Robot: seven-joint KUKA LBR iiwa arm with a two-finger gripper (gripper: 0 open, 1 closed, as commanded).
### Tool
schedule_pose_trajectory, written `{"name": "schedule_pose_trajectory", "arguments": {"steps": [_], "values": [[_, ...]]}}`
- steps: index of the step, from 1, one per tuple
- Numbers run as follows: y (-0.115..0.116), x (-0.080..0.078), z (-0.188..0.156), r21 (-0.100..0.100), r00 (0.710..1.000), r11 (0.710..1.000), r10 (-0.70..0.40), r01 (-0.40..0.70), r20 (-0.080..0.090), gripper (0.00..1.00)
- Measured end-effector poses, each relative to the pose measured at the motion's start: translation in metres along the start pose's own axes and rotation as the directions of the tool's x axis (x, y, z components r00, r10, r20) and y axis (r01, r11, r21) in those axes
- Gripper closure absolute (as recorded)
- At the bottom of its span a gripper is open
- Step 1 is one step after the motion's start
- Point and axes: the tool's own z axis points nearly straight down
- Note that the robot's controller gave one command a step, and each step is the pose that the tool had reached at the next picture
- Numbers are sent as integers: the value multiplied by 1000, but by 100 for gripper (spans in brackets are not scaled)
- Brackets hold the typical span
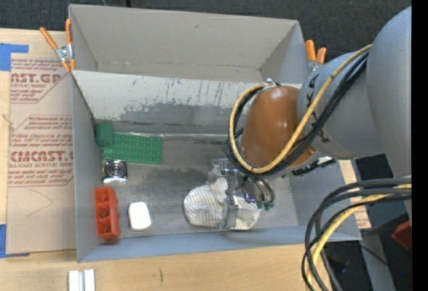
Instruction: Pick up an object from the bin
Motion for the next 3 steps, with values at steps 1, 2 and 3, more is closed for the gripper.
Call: {"name": "schedule_pose_trajectory", "arguments": {"steps": [1, 2, 3], "values": [[-22, 4, 23, 0, 1000, 1000, 4, -4, 16, 100], [-22, 4, 23, 0, 1000, 1000, 4, -4, 16, 100], [-15, 0, -127, -1, 1000, 1000, 18, -18, 19, 100]]}}
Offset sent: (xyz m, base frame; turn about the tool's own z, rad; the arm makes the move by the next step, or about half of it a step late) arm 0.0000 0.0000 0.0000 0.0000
